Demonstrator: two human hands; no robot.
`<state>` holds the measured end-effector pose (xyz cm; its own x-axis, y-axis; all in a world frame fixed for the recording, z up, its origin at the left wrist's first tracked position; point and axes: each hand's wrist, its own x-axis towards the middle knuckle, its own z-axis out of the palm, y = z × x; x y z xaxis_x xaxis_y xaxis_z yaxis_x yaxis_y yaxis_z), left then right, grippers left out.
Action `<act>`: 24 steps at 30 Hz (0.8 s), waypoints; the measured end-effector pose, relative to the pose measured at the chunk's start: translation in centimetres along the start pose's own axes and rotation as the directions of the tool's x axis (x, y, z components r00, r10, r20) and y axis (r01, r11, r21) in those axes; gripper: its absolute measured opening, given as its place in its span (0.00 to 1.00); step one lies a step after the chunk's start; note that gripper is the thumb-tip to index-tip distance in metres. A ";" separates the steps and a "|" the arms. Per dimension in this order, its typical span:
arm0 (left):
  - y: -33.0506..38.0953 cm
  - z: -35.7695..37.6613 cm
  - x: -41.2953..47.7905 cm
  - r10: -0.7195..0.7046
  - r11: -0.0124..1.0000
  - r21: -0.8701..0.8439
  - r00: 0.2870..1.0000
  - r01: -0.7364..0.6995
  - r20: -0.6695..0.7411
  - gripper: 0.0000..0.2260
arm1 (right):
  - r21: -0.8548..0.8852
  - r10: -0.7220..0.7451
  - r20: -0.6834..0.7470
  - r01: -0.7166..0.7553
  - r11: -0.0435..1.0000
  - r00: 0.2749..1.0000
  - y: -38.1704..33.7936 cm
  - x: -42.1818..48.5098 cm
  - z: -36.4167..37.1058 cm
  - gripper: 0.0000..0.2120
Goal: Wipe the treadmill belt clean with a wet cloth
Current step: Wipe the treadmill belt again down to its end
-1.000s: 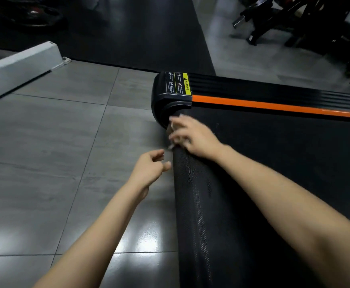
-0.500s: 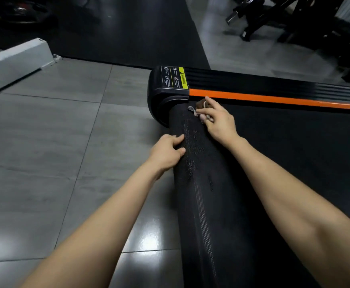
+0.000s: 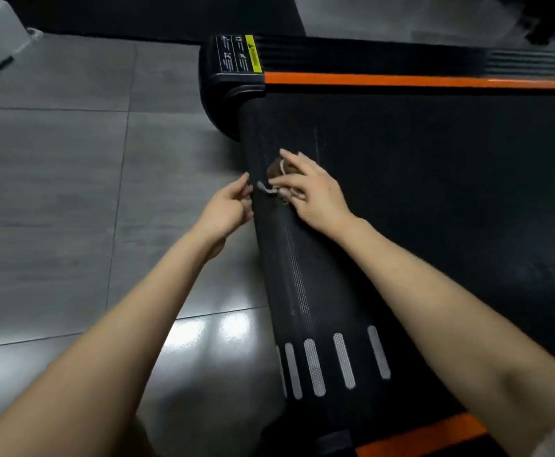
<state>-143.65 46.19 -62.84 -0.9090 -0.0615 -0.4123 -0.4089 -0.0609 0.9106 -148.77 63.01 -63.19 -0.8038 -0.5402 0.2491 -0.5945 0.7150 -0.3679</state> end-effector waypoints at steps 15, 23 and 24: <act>-0.3 -0.1 -3.4 -0.095 0.989 -0.112 0.995 0.098 0.035 0.19 | -0.138 -0.187 0.285 0.233 0.963 0.940 -5.6 -3.4 -0.5 0.11; -0.7 -3.6 -3.5 -0.090 0.995 -0.047 0.989 0.085 -0.115 0.19 | 0.121 -0.343 0.428 0.324 0.938 0.836 -8.3 -17.1 -3.2 0.08; -0.8 -3.5 -3.7 -0.091 0.996 -0.034 0.991 0.088 -0.102 0.19 | 0.128 -0.371 0.434 0.351 0.928 0.821 -7.1 -17.5 -4.0 0.11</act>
<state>-139.71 43.02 -62.19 -0.8547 -0.1571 -0.4948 -0.4846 -0.1000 0.8690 -130.56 69.20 -61.37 -0.4308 -0.9012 -0.0473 -0.8311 0.4166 -0.3684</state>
